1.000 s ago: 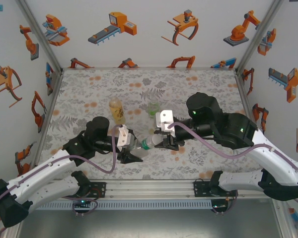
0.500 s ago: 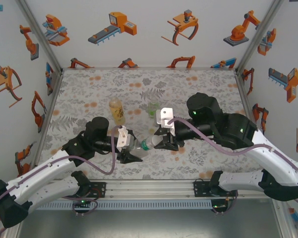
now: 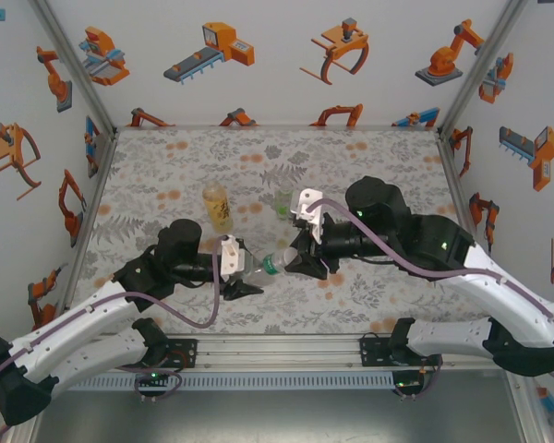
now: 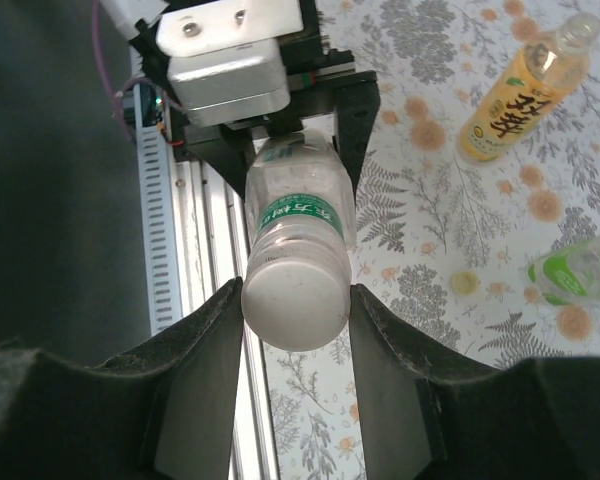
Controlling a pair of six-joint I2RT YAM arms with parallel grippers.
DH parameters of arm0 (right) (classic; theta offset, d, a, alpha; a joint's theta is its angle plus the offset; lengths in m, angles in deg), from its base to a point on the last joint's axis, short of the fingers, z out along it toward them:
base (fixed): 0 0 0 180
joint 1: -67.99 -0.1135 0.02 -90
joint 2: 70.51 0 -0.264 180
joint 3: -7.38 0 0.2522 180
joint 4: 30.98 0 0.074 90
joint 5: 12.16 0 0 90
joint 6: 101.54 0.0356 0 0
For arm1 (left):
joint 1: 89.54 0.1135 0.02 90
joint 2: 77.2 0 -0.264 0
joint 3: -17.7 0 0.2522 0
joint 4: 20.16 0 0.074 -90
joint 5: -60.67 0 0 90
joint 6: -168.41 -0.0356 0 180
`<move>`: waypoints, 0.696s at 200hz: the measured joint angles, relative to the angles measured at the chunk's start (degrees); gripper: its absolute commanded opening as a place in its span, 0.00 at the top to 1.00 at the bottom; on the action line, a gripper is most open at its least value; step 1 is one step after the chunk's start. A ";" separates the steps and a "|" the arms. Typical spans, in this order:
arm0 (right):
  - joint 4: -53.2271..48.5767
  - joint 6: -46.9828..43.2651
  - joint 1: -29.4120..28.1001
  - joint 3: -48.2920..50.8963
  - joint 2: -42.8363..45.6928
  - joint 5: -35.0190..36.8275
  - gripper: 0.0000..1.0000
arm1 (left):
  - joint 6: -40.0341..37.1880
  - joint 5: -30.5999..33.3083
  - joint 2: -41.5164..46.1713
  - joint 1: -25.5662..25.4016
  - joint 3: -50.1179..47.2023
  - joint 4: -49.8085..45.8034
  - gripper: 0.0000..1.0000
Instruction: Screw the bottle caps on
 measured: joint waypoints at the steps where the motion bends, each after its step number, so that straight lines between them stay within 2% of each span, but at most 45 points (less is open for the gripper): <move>1: 0.09 0.09 0.00 0.09 0.07 0.17 0.81 | 0.11 0.26 0.00 0.00 0.00 0.09 1.00; 78: 8.57 8.92 0.00 5.33 2.75 9.03 0.85 | 2.75 6.16 -0.02 0.02 0.00 2.73 1.00; 139: 7.65 19.23 0.00 5.70 2.69 10.23 0.93 | -4.04 7.78 -0.37 0.02 0.13 1.46 1.00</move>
